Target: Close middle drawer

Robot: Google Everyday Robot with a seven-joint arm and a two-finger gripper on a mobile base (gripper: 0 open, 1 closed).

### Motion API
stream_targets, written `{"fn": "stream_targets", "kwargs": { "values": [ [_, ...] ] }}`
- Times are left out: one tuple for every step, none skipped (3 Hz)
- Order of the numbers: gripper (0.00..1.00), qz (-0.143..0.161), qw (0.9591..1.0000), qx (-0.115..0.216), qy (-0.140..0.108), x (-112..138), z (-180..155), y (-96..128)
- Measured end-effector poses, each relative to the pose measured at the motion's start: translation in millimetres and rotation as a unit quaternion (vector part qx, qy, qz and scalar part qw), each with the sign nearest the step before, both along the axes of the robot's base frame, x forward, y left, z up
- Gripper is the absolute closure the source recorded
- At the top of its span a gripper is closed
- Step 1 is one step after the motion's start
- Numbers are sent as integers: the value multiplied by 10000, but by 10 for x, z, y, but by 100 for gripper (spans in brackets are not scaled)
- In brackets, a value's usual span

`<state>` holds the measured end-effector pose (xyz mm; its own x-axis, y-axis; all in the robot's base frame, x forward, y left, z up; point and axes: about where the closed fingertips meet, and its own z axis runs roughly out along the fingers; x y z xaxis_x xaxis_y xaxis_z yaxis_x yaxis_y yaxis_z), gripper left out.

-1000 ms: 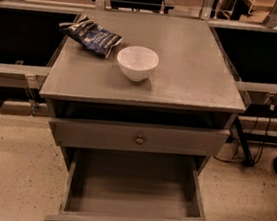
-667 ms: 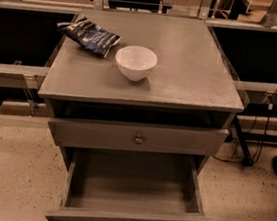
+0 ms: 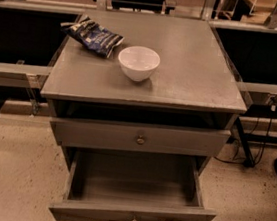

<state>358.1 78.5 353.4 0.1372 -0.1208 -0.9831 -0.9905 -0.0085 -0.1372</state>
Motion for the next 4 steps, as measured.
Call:
{"fn": "stream_targets", "kwargs": {
  "values": [
    [100,132,9996,-130,-193,147,-53,68],
    [100,132,9996,-130,-193,147,-53,68],
    [100,288,9988,-149,-354,250,-50,-68],
    [100,334,9985,-167,-394,253,-57,-92]
  ]
}}
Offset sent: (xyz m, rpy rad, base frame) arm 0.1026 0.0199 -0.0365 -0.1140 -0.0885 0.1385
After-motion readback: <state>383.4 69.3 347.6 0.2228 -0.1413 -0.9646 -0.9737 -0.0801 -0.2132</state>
